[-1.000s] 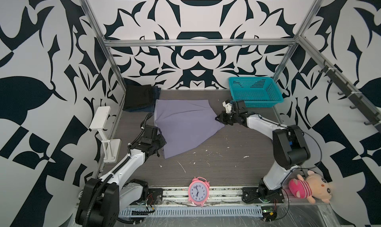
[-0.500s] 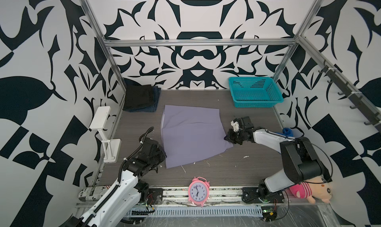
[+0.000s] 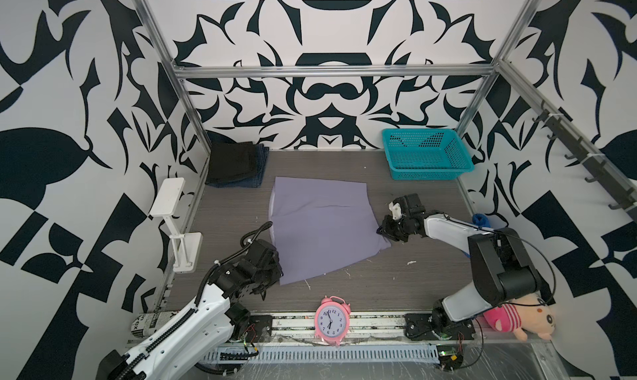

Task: Fold and stack skirts
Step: Move the skirt to the center of the table.

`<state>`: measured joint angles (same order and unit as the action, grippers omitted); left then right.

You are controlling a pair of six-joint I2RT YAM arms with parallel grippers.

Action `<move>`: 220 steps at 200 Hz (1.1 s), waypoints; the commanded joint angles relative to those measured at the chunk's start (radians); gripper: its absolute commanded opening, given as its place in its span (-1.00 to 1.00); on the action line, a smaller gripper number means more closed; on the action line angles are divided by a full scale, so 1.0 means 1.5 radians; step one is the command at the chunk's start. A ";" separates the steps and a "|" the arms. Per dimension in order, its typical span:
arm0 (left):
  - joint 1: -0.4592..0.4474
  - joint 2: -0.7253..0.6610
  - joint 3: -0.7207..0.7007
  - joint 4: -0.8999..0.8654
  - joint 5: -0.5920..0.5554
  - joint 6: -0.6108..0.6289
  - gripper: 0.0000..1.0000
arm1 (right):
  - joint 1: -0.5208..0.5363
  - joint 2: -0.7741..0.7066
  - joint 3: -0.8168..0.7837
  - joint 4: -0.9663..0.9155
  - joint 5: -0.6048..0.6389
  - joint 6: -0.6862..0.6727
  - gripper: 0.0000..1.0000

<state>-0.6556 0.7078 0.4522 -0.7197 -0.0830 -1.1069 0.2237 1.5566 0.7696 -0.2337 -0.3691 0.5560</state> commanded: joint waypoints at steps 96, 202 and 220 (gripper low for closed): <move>0.282 0.597 0.462 0.250 0.037 0.418 -0.82 | 0.079 0.157 0.415 -0.069 0.140 -0.093 -1.00; 0.301 1.118 0.959 0.147 0.098 0.434 -0.88 | 0.108 0.472 0.733 -0.189 0.183 -0.080 -1.00; 0.301 1.168 1.017 0.137 0.108 0.427 -0.86 | 0.102 0.494 0.744 -0.192 0.217 -0.055 -1.00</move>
<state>-0.2077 2.3638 1.8866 -0.4267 0.0505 -0.4629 0.3813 2.2990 1.8252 -0.4965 -0.1249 0.4259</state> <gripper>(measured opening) 0.068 0.046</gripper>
